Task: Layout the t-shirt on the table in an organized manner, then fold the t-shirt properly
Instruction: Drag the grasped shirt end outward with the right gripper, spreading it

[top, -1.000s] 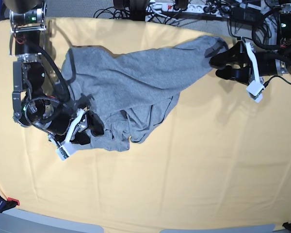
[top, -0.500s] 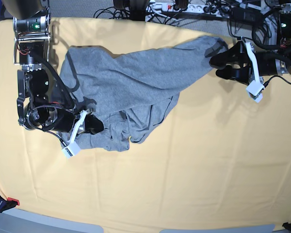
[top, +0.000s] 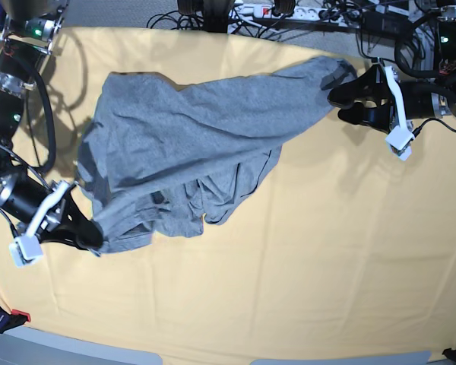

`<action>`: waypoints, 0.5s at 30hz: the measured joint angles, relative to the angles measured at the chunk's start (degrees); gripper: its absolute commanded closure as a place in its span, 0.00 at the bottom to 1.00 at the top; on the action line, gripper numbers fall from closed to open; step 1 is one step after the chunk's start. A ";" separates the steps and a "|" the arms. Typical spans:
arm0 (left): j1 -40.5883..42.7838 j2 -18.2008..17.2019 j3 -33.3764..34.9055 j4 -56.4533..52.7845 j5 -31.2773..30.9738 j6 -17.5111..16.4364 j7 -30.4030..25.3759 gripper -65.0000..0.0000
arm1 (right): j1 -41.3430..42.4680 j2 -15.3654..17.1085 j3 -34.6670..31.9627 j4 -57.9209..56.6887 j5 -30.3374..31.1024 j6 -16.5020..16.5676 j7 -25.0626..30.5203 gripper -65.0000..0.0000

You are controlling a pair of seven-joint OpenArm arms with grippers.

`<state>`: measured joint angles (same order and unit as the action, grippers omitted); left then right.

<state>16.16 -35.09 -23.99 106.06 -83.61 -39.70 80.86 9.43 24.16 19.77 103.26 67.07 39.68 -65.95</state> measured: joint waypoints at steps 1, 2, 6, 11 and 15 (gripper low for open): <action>0.00 0.00 0.02 0.00 0.00 0.00 -0.02 0.56 | -1.18 0.61 0.98 1.79 0.72 0.02 -0.20 1.00; 0.02 0.00 0.00 0.00 0.00 0.00 0.00 0.56 | -2.49 1.11 2.10 3.67 0.94 0.02 -0.26 1.00; 0.00 0.00 0.00 0.00 0.00 0.00 -0.02 0.56 | -8.39 2.21 7.28 10.08 0.92 0.02 -0.39 1.00; 0.00 -0.02 0.00 0.00 0.00 0.00 -0.02 0.56 | -12.90 2.21 17.14 16.13 0.90 0.02 -0.55 1.00; 0.00 0.00 0.00 0.00 0.00 0.00 -0.02 0.56 | -16.44 2.34 23.80 19.54 0.90 -0.90 -1.03 1.00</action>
<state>16.16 -35.09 -23.99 106.06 -83.61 -39.70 80.84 -7.01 26.50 43.57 122.80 67.96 38.79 -66.98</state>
